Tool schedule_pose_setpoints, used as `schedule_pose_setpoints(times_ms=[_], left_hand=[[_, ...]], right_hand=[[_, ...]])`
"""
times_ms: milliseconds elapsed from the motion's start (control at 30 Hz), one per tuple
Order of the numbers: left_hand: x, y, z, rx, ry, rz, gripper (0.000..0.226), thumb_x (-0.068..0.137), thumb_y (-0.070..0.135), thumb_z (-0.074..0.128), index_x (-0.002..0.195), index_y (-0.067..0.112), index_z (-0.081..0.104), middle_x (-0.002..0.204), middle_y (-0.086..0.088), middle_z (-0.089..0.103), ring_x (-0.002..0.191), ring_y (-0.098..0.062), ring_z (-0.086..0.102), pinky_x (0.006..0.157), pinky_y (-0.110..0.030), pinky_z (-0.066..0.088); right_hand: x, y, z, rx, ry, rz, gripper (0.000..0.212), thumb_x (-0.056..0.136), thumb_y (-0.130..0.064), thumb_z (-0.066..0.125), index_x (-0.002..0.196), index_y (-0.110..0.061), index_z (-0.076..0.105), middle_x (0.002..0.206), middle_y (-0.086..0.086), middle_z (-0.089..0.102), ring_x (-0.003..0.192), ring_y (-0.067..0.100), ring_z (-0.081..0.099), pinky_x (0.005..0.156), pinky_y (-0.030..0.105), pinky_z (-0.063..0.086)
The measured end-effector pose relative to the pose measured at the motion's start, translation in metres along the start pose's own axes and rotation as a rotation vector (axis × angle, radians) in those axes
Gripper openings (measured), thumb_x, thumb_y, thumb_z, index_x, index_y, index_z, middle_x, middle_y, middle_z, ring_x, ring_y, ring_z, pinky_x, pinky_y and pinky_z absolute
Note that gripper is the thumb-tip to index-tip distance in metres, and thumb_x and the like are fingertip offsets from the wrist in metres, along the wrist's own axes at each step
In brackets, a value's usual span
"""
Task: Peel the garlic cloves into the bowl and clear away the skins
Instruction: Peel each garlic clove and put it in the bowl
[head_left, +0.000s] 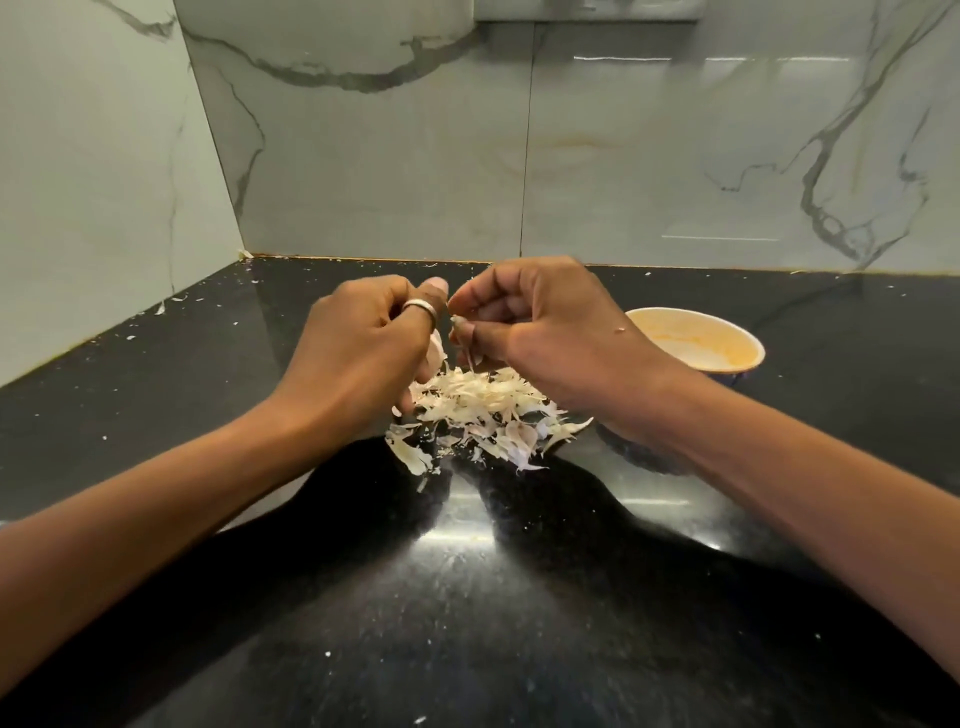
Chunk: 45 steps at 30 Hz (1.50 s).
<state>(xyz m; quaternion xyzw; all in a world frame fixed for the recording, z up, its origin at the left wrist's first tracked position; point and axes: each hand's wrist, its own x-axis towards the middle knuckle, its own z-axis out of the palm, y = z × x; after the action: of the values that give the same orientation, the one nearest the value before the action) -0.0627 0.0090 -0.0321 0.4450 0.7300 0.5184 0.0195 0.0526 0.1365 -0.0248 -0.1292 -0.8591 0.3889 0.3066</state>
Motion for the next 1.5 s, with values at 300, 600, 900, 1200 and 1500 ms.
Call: schedule_pose_setpoints(times_ms=[300,600,900,1200,1500], left_hand=[[0.0017,-0.0035,0.0017,-0.084,0.079,0.058,0.020,0.089,0.038,0.074,0.083,0.019,0.072,0.054,0.002,0.066,0.043,-0.008,0.055,0.042,-0.017,0.041],[0.0013,-0.0040,0.0030,-0.106,-0.055,0.020,0.007,0.092,0.021,0.071,0.092,0.024,0.078,0.065,-0.004,0.070,0.055,-0.022,0.061,0.043,-0.027,0.048],[-0.0008,-0.0030,0.0031,-0.211,-0.141,-0.026,0.015,0.091,0.013,0.073,0.105,0.015,0.077,0.091,-0.004,0.077,0.072,-0.010,0.072,0.051,-0.026,0.056],[0.0005,-0.0091,0.0040,-0.123,-0.145,0.004,0.011,0.090,0.025,0.074,0.100,0.028,0.080,0.085,-0.002,0.077,0.079,-0.022,0.074,0.055,-0.031,0.060],[-0.0011,-0.0064,0.0043,-0.031,-0.118,0.013,0.012,0.091,0.022,0.072,0.100,0.024,0.080,0.077,0.002,0.074,0.064,-0.014,0.069,0.052,-0.025,0.058]], right_hand=[[0.0020,0.0040,-0.0061,-0.031,-0.013,0.050,0.005,0.089,-0.012,0.078,0.093,-0.015,0.077,0.079,0.004,0.078,0.076,0.019,0.077,0.081,0.046,0.063],[-0.0003,0.0006,-0.0062,-0.045,0.030,0.041,0.006,0.087,-0.016,0.081,0.091,-0.017,0.076,0.076,0.002,0.077,0.076,0.023,0.076,0.079,0.049,0.062],[0.0005,0.0033,-0.0041,0.165,0.032,0.127,0.007,0.088,-0.007,0.074,0.085,-0.013,0.077,0.086,0.009,0.079,0.090,0.024,0.077,0.092,0.049,0.060],[-0.0014,0.0014,-0.0025,-0.168,0.095,-0.024,0.010,0.091,-0.014,0.073,0.085,-0.018,0.079,0.075,-0.003,0.076,0.074,0.014,0.075,0.075,0.043,0.064],[-0.0048,-0.0017,-0.0007,-0.347,0.103,-0.136,0.013,0.088,-0.015,0.069,0.083,-0.020,0.079,0.070,-0.006,0.072,0.066,0.009,0.069,0.065,0.035,0.058]])
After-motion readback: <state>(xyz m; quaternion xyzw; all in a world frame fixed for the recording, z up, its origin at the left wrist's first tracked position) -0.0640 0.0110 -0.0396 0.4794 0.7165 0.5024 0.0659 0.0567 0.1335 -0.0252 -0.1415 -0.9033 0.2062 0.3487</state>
